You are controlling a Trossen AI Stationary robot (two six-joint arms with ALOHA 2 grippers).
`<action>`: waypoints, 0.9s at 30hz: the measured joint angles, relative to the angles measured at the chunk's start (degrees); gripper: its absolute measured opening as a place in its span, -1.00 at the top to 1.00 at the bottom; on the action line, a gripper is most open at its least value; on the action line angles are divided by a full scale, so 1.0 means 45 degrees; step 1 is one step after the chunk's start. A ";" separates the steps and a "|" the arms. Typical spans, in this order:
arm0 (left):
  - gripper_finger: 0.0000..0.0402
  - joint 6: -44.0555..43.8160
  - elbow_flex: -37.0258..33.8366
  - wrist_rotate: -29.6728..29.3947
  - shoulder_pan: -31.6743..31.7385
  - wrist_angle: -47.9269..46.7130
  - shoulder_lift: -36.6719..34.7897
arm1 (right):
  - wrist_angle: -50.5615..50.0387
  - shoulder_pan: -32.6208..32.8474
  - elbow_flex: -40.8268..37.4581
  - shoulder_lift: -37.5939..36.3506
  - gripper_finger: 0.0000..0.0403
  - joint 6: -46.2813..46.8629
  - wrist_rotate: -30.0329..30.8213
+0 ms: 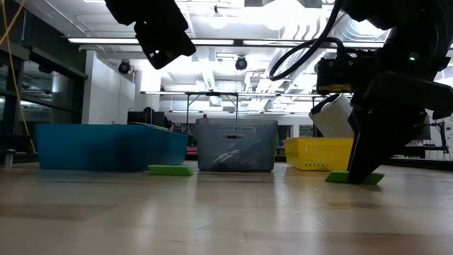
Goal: Pick & Place School Supplies
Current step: Put the green eraser into the yellow bin
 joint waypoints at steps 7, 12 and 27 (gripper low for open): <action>0.37 0.0003 0.0000 0.0000 0.0000 -0.0005 0.0000 | -0.0363 -0.0038 -0.0068 -0.0514 0.55 -0.0370 0.0293; 0.37 0.0002 0.0000 -0.0005 0.0000 -0.0010 0.0000 | -0.0524 -0.0299 -0.0063 -0.1173 0.55 -0.0613 0.0533; 0.37 0.0001 0.0000 -0.0005 -0.0002 -0.0092 0.0000 | -0.1869 -0.2450 -0.0028 -0.4160 0.55 -0.2054 0.2054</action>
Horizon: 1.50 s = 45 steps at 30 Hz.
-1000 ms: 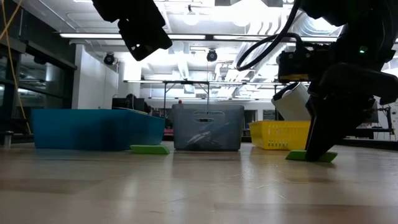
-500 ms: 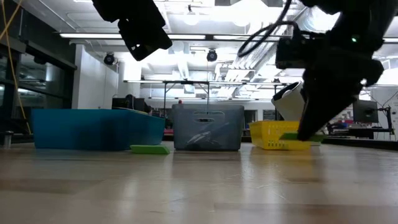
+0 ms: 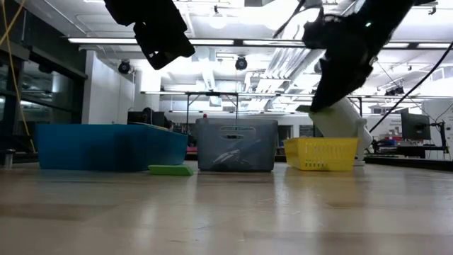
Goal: Pick & Place School Supplies
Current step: Put the green eraser into the yellow bin
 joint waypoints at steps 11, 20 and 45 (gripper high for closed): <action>0.37 -0.0001 0.0000 0.0005 0.0002 -0.0039 0.0000 | -0.1378 -0.2946 0.0009 -0.0297 0.55 -0.0886 -0.0700; 0.37 -0.0003 0.0000 0.0005 -0.0003 -0.0107 0.0000 | 0.0299 -0.4458 -0.1199 -0.0292 0.55 -0.1358 -0.2242; 0.37 -0.0003 0.0000 0.0005 0.0000 -0.0092 0.0000 | 0.1840 -0.4831 -0.2065 -0.0292 0.25 -0.2236 -0.2494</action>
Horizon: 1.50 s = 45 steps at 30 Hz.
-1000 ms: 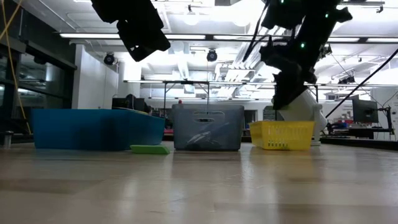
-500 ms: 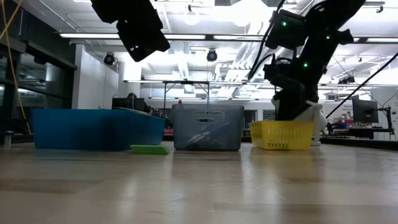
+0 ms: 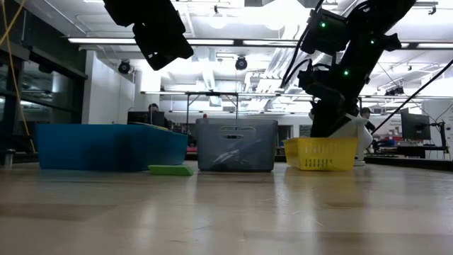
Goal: Pick & Place School Supplies
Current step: Put the green eraser into the yellow bin
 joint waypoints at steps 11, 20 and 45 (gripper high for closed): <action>0.37 0.0000 0.0000 0.0000 0.0002 0.0000 0.0000 | 0.0386 0.0000 0.0129 -0.0215 0.28 -0.0767 -0.0115; 0.37 0.0007 0.0000 0.0000 0.0002 -0.0460 0.0000 | 0.0704 0.0242 0.0384 -0.1491 0.30 -0.0492 -0.2364; 0.37 0.3609 -0.0161 -0.2210 0.0040 -0.2615 0.0000 | 0.5675 0.4767 0.0384 -0.1705 0.40 0.0061 -0.4300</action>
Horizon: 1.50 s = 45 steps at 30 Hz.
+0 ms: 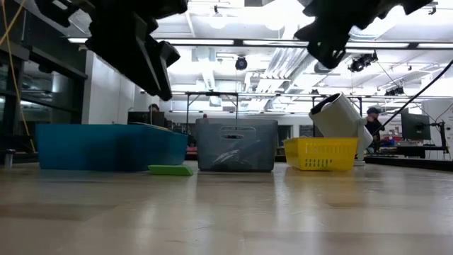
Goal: Pick & Place School Supplies
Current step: Put the green eraser into the yellow bin
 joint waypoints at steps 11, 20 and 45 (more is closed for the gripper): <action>0.37 -0.1079 -0.0517 0.0046 0.0447 -0.0152 0.0008 | 0.0168 0.1647 0.0000 0.0005 0.40 -0.0003 0.1787; 0.37 -0.1134 -0.0524 0.0146 0.0898 -0.0170 0.0437 | 0.0368 0.2200 0.0000 0.0005 0.40 -0.0003 0.2348; 0.06 -0.0817 0.2104 0.0075 0.1530 -0.3243 0.1550 | 0.0024 0.2188 -0.0005 0.0010 0.40 -0.0017 0.2255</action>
